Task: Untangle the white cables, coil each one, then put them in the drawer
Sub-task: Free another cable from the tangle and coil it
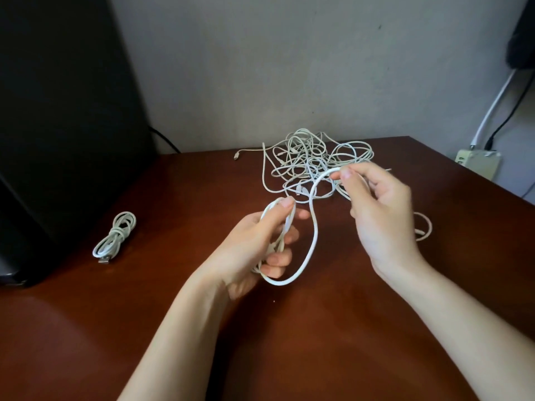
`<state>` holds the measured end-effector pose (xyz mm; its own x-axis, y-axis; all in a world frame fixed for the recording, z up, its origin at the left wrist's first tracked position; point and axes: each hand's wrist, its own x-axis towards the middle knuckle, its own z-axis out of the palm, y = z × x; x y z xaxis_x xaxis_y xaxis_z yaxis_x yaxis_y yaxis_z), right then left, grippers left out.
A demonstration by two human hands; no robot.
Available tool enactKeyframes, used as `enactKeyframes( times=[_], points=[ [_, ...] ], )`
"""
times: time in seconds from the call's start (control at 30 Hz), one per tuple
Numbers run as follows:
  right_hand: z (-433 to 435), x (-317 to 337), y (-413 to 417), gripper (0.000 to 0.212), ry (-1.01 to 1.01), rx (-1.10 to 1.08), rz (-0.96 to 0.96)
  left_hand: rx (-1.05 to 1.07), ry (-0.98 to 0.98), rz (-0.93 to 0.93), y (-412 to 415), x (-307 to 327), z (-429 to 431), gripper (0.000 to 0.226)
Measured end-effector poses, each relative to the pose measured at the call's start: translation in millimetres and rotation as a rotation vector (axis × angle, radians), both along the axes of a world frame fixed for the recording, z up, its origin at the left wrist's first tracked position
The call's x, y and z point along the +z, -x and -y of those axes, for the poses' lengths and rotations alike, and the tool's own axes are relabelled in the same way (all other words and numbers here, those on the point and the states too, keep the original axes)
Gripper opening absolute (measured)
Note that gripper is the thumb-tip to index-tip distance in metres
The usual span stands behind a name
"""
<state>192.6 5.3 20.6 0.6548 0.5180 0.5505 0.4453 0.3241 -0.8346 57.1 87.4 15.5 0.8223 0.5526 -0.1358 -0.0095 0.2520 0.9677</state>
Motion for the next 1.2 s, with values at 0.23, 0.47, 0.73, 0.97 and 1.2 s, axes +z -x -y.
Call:
enactKeyframes(
  times=[0.23, 0.47, 0.73, 0.97, 1.2],
  points=[
    [5, 6, 1, 0.015, -0.113, -0.075, 0.145, -0.108, -0.149, -0.038, 2, -2, 2, 0.04],
    [5, 6, -4, 0.015, -0.124, -0.125, 0.115, -0.205, -0.148, -0.066, 3, -1, 4, 0.049],
    [4, 4, -10, 0.018, -0.105, -0.178, 0.104, -0.269, -0.297, -0.051, 3, -7, 1, 0.02],
    [3, 6, -16, 0.016, -0.13, -0.212, 0.06, -0.237, -0.018, 0.086, 3, -5, 2, 0.019],
    [3, 5, -12, 0.017, -0.127, -0.075, 0.038, -0.033, 0.016, 0.136, -3, -6, -5, 0.056]
  ],
)
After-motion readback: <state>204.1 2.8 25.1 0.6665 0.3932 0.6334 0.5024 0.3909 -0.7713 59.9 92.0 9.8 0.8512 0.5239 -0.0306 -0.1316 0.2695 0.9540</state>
